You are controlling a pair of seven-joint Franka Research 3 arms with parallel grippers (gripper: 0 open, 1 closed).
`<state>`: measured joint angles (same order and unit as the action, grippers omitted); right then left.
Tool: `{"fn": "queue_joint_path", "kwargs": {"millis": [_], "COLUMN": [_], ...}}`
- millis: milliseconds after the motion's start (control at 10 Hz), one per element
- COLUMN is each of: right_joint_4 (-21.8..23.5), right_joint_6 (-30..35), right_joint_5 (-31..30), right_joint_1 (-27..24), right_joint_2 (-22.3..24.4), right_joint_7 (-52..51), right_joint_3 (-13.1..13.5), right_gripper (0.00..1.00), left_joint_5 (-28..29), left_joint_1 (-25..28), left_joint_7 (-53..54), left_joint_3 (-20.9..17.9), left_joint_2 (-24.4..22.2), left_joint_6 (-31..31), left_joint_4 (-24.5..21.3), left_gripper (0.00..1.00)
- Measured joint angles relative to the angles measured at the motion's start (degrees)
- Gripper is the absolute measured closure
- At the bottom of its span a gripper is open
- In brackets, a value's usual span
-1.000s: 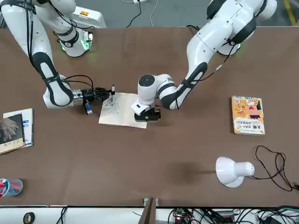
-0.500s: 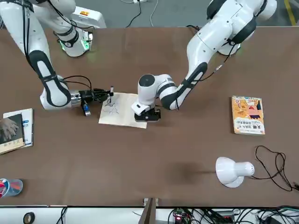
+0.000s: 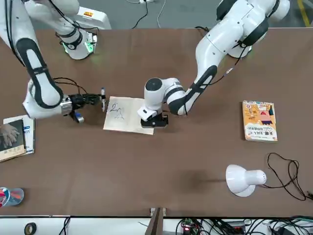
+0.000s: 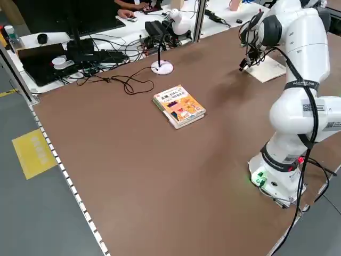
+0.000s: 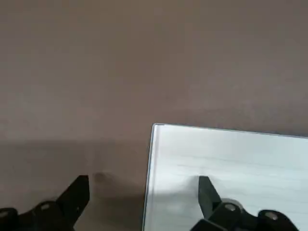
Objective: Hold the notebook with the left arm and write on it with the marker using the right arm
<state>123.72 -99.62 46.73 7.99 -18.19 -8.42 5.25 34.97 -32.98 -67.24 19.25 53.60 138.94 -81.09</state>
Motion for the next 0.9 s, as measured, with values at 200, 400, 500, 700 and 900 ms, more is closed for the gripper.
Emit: {"fn": "queue_joint_path", "kwargs": {"millis": [200, 400, 500, 700, 900], "right_joint_4": [-1.95, -3.65, -4.04, -4.40, -5.54], "right_joint_6": [0.29, -1.70, -3.94, -8.77, -12.42], "right_joint_5": [-7.34, -14.32, -16.68, -19.46, -23.09], "right_joint_1": [-2.06, -3.34, -3.84, -5.06, -6.19], "right_joint_2": [1.08, 1.11, 1.07, 0.57, -1.09], "right_joint_7": [-5.51, -11.79, -15.34, -21.26, -24.13], "right_joint_3": [0.05, 0.10, 0.11, 0.13, 0.15], "right_gripper": [0.82, 0.82, 0.82, 0.82, 0.82], "left_joint_5": [0.00, 0.00, 0.00, 0.00, 0.00], "left_joint_1": [0.00, 0.00, 0.00, 0.00, 0.00], "left_joint_7": [0.00, 0.00, 0.00, 0.00, 0.00], "left_joint_3": [0.00, 0.00, 0.00, 0.02, 0.04], "left_joint_2": [0.00, 0.00, -0.01, -0.01, -0.06], "left_joint_6": [0.00, 0.00, 0.00, 0.00, 0.00], "left_joint_4": [0.01, 0.06, 0.08, 0.11, 0.21], "left_gripper": [0.00, 0.00, 0.00, 0.00, 0.00]}}
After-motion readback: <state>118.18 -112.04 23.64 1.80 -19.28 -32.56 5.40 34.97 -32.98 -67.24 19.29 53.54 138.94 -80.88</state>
